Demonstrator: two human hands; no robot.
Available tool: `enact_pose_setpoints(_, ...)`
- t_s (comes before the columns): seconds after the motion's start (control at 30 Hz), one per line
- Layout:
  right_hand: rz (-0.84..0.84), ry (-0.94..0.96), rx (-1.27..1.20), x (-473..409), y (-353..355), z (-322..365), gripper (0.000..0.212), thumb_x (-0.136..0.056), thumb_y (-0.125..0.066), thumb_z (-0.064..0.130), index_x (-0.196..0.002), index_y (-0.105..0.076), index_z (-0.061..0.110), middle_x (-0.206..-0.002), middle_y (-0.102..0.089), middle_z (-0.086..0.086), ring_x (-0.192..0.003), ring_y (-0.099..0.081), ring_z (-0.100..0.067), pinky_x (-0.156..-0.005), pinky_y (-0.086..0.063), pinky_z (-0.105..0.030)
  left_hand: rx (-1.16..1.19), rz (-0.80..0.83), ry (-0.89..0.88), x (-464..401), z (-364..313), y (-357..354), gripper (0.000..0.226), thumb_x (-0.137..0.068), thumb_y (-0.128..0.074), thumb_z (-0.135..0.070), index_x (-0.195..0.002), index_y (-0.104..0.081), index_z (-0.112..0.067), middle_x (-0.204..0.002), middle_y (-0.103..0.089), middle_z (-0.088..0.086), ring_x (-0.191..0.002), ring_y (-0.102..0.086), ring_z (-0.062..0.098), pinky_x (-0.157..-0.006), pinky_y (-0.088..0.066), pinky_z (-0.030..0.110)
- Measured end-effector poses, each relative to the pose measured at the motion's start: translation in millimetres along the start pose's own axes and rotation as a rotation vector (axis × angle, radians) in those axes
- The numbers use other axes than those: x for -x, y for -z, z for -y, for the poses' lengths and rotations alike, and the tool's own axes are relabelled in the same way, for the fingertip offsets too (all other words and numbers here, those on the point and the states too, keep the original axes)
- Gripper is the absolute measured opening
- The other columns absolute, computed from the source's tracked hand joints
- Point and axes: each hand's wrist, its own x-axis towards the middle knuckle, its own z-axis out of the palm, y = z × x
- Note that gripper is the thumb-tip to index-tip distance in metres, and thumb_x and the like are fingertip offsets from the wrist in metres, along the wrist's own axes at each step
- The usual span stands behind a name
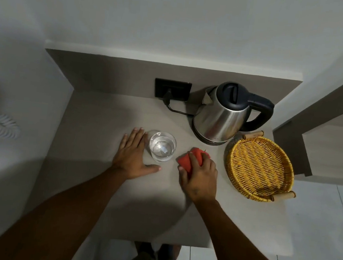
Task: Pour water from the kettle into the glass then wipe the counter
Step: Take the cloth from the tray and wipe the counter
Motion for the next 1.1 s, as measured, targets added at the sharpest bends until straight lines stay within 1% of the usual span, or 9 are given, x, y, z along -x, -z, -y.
enact_pose_setpoints(0.1,-0.016,0.03,0.032,-3,-6,-3,0.063,-0.095,-0.044,0.065,-0.147,-0.042,0.028,-0.151,-0.041,-0.015,-0.134,-0.04,-0.038,-0.107,-0.04,-0.053,0.347,-0.075,0.014,-3,-11,10,0.119,-0.048,-0.078,-0.078,-0.147,-0.037,-0.027,-0.155,-0.043,-0.005,-0.15,-0.032,0.018,-0.126,-0.007,0.061)
enact_pose_setpoints(0.17,-0.007,0.048,0.028,-2,-6,-7,0.064,-0.096,-0.044,0.066,-0.148,-0.04,0.029,-0.154,-0.039,-0.014,-0.136,-0.039,-0.038,-0.106,-0.042,-0.054,0.417,-0.181,-0.047,-5,-24,12,0.099,-0.046,-0.085,-0.071,-0.131,-0.051,-0.032,-0.134,-0.057,-0.012,-0.132,-0.051,0.014,-0.12,-0.019,0.064)
enact_pose_setpoints(0.23,0.006,0.053,0.027,-1,-7,-8,0.064,-0.096,-0.042,0.066,-0.149,-0.039,0.029,-0.156,-0.037,-0.014,-0.137,-0.038,-0.038,-0.108,-0.041,-0.054,0.427,-0.249,-0.039,-8,-36,12,0.085,-0.047,-0.086,-0.068,-0.119,-0.059,-0.034,-0.121,-0.064,-0.014,-0.119,-0.058,0.012,-0.115,-0.028,0.061)
enact_pose_setpoints(0.4,0.134,0.247,0.036,28,-18,5,0.065,-0.098,-0.036,0.066,-0.152,-0.035,0.031,-0.161,-0.029,-0.012,-0.143,-0.029,-0.036,-0.113,-0.033,-0.052,0.448,-0.291,0.032,-10,-35,13,0.08,-0.044,-0.085,-0.069,-0.112,-0.066,-0.033,-0.113,-0.069,-0.014,-0.111,-0.061,0.011,-0.11,-0.035,0.056)
enact_pose_setpoints(0.57,0.13,0.499,0.01,28,-48,60,0.057,-0.096,-0.05,0.058,-0.143,-0.05,0.025,-0.15,-0.045,-0.018,-0.135,-0.042,-0.039,-0.107,-0.042,-0.05,0.587,-0.369,0.047,-2,-17,41,0.073,-0.048,-0.093,-0.059,-0.111,-0.069,-0.031,-0.111,-0.074,-0.012,-0.107,-0.068,0.012,-0.099,-0.052,0.051)
enact_pose_setpoints(0.7,0.072,0.434,-0.027,-29,-49,85,0.06,-0.093,-0.052,0.05,-0.14,-0.052,0.013,-0.141,-0.05,-0.023,-0.129,-0.045,-0.043,-0.107,-0.042,-0.052,0.44,-0.393,0.054,2,4,69,0.076,-0.049,-0.087,-0.071,-0.112,-0.067,-0.034,-0.112,-0.072,-0.012,-0.109,-0.067,0.012,-0.102,-0.05,0.051)
enact_pose_setpoints(0.9,-0.028,0.221,0.038,-46,-15,20,0.059,-0.098,-0.047,0.054,-0.149,-0.042,0.025,-0.148,-0.043,-0.018,-0.128,-0.042,-0.039,-0.105,-0.039,-0.047,0.442,-0.42,0.039,15,13,82,0.073,-0.049,-0.089,-0.065,-0.111,-0.067,-0.033,-0.112,-0.072,-0.01,-0.109,-0.068,0.016,-0.101,-0.05,0.056)
enact_pose_setpoints(1.0,0.065,0.276,0.071,-3,-13,0,0.062,-0.099,-0.042,0.059,-0.153,-0.035,0.029,-0.157,-0.035,-0.015,-0.136,-0.036,-0.038,-0.111,-0.036,-0.052,0.46,-0.413,0.06,22,8,80,0.07,-0.045,-0.09,-0.061,-0.106,-0.069,-0.032,-0.108,-0.074,-0.011,-0.106,-0.068,0.013,-0.105,-0.044,0.057)
enact_pose_setpoints(1.1,0.128,0.472,0.002,34,-28,11,0.058,-0.096,-0.051,0.057,-0.146,-0.048,0.028,-0.152,-0.042,-0.017,-0.133,-0.041,-0.039,-0.106,-0.044,-0.055,0.473,-0.39,0.101,24,5,73,0.074,-0.044,-0.091,-0.06,-0.109,-0.068,-0.034,-0.111,-0.073,-0.013,-0.11,-0.065,0.01,-0.111,-0.036,0.062)
